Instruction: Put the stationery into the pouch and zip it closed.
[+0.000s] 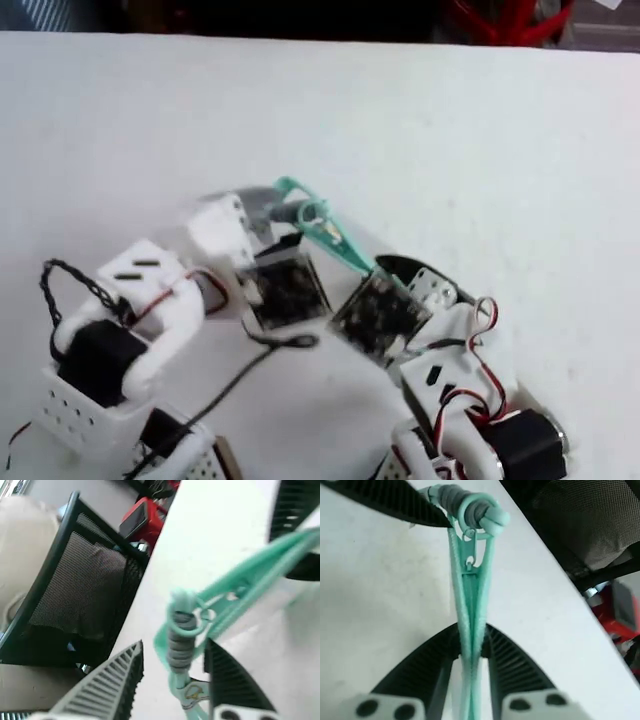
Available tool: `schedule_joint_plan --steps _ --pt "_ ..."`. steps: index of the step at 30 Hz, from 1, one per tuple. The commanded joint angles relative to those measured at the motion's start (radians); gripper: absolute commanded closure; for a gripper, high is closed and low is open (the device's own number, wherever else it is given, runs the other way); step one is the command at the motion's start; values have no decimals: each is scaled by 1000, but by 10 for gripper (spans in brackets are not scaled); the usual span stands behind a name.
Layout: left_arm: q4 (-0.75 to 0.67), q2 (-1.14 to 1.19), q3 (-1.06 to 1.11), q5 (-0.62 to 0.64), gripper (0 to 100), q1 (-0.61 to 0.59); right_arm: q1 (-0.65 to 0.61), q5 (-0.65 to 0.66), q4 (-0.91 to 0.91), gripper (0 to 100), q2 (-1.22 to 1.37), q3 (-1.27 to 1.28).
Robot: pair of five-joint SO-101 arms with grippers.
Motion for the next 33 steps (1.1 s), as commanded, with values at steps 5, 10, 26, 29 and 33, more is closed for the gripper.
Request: schedule_joint_plan --steps 5,10,26,29,33 --pt "-181 19 144 -6 734 -54 -82 -38 16 979 -1 -2" --pt "-135 18 163 -3 736 12 -84 -38 8 979 -1 -2" --pt "-115 16 264 -241 884 173 -77 -31 10 979 -2 -3" --pt "-101 12 232 -241 902 140 -76 -31 8 979 -2 -3" --pt "-64 10 164 -241 974 99 -73 -38 -8 979 -2 0"
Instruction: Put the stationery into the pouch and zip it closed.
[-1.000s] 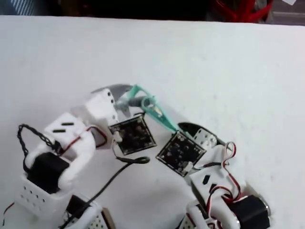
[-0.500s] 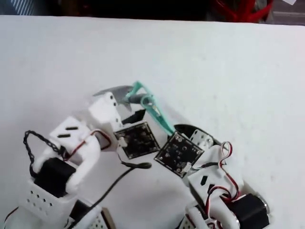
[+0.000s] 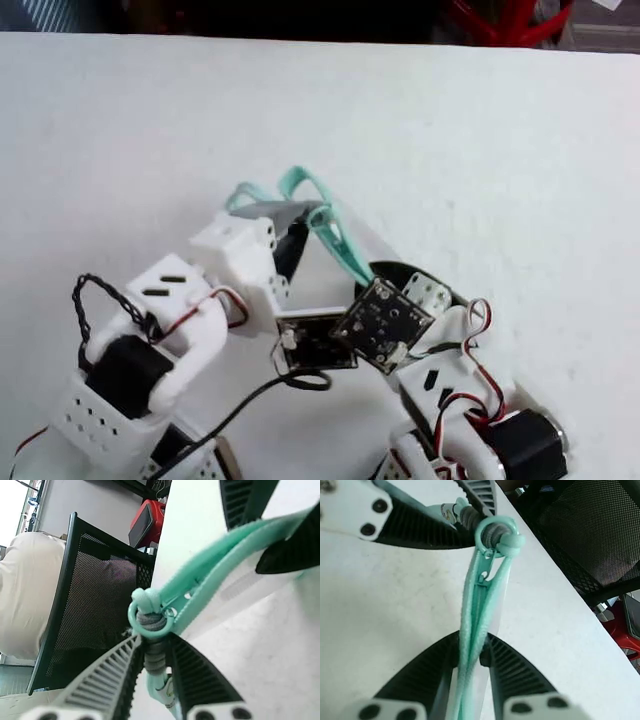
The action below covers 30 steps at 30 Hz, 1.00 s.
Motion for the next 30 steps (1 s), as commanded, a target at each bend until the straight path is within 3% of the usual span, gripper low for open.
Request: schedule_joint_plan --steps 1,7,15,24,30 --pt "72 15 -35 -12 969 -10 -5 -9 -18 979 1 -2" --pt "92 21 -186 127 977 -137 27 -9 -16 979 1 -3" --pt "29 16 -222 288 977 -216 28 -9 -15 979 1 -3" --pt "46 22 -146 218 977 -371 30 -9 -13 979 1 -3" --pt "-112 22 6 181 977 -475 30 -48 -15 979 -2 -5"
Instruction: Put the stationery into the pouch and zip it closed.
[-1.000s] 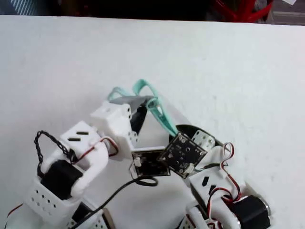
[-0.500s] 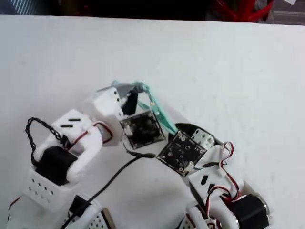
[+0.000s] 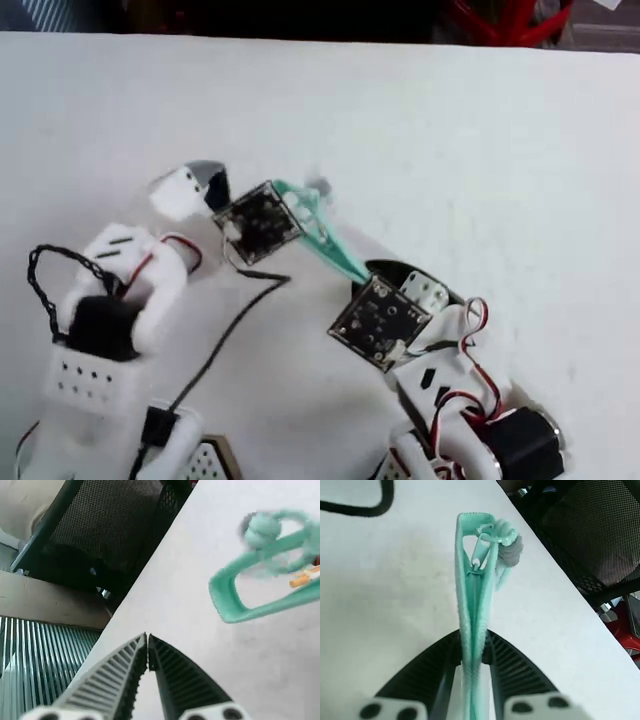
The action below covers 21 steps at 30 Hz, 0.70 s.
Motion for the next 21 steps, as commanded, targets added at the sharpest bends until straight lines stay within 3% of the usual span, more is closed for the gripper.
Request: schedule_joint_plan --steps 1,5,9,12,16,21 --pt "-109 -4 54 -14 977 -62 18 -26 -12 979 -13 -8" --pt "-81 -15 51 -6 977 -61 16 -25 -12 979 -73 -5" --pt "101 -15 -192 -9 969 16 16 -25 -10 979 -85 17" --pt "236 -5 -405 -2 884 113 7 -23 -8 979 -96 66" --pt "250 -2 -466 219 735 174 -61 9 7 979 -170 103" --pt "219 -4 -385 404 730 186 -185 28 42 979 -334 161"
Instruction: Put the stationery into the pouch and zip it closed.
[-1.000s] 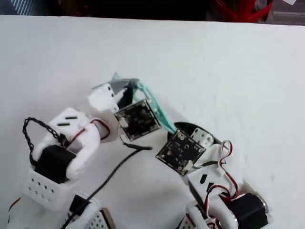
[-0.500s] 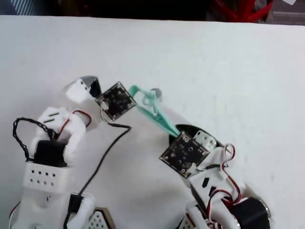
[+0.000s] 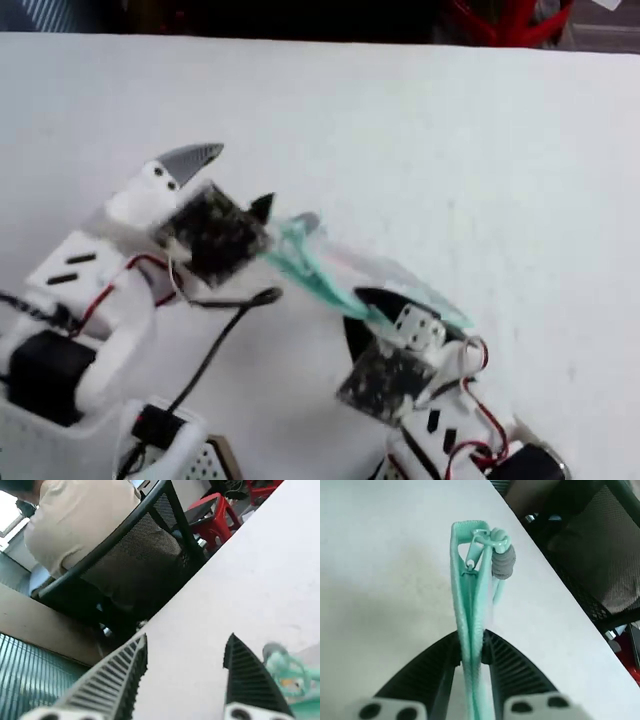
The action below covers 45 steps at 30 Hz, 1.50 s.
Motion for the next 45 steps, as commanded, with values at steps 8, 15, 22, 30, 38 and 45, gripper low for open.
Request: schedule_joint_plan --steps 8,15,22,30,38,45 --pt "256 -2 -97 275 726 183 56 114 -113 979 -166 215" --pt "376 170 -143 463 728 101 54 147 -381 979 -166 358" --pt "503 498 -594 493 728 31 4 315 -372 979 -166 471" --pt "617 937 -799 485 748 -50 -162 362 -217 979 -166 477" --pt "618 989 -761 413 749 -125 -153 364 -443 979 -166 735" --pt "566 997 -497 342 749 -127 -10 374 -694 979 -162 853"
